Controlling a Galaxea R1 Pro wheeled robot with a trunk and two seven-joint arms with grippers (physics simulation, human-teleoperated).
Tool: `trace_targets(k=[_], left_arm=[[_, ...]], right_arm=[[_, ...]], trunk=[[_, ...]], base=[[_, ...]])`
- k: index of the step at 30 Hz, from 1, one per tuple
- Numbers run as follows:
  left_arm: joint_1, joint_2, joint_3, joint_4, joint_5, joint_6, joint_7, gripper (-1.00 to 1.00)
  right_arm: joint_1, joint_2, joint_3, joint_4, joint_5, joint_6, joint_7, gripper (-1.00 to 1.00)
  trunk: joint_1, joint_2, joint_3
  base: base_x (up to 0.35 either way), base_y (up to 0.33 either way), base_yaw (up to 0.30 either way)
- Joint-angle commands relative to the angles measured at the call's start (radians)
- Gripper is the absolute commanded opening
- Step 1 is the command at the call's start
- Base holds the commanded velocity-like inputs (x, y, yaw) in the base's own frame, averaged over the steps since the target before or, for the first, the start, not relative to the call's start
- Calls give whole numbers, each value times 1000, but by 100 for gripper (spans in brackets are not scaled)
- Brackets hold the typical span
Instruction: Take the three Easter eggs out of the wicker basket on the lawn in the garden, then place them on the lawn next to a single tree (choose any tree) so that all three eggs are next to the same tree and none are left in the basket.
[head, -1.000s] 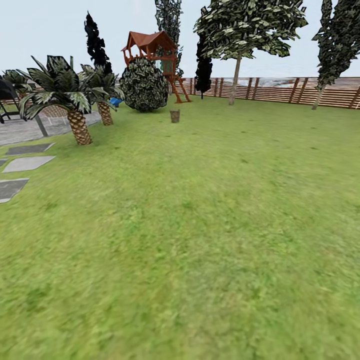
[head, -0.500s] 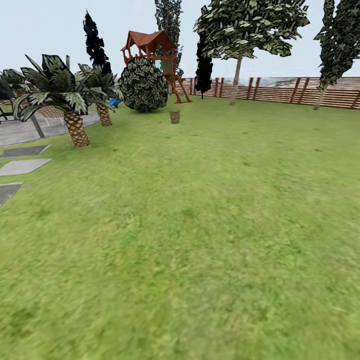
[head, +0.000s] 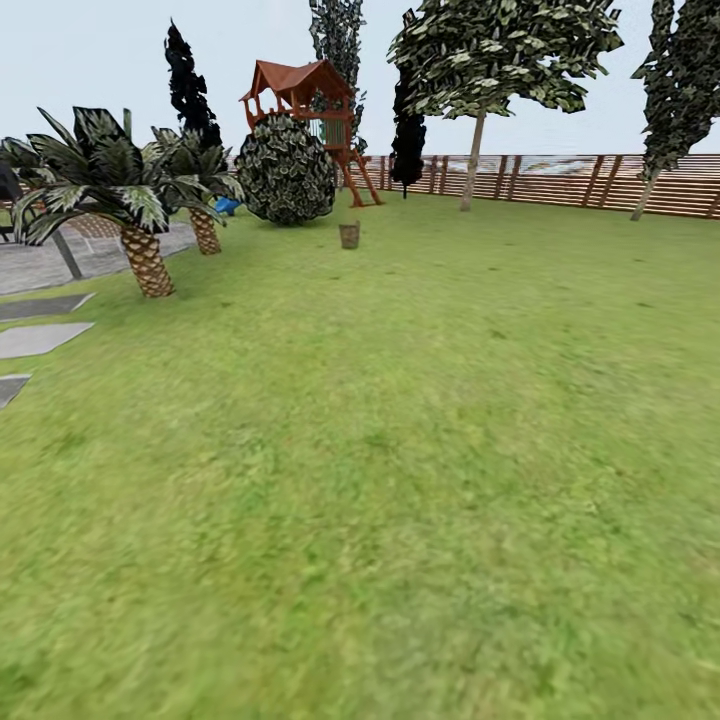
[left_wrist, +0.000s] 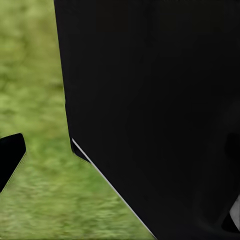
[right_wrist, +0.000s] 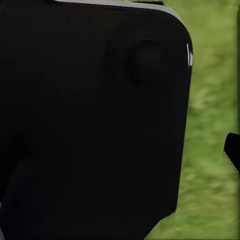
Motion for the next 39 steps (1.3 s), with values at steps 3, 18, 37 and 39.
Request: trace_targets(k=[3,18,37,39], left_arm=[[0,0,0,-1,1,0,0,100],[0,0,0,-1,0,0,0,100],[0,-1,-1,-1,0,0,0,100],[0,-1,-1,-1,0,0,0,100]], right_arm=[[0,0,0,1,0,-3,0,100],[0,0,0,1,2,-3,0,100],[0,1,0,1,3,-3,0,100],[0,0,0,1,3,-3,1,100]], trunk=[[1,0,-1],[1,0,-1],[1,0,-1],[1,0,-1]], base=[[339,0,0],[340,0,0],[340,0,0],[339,0,0]])
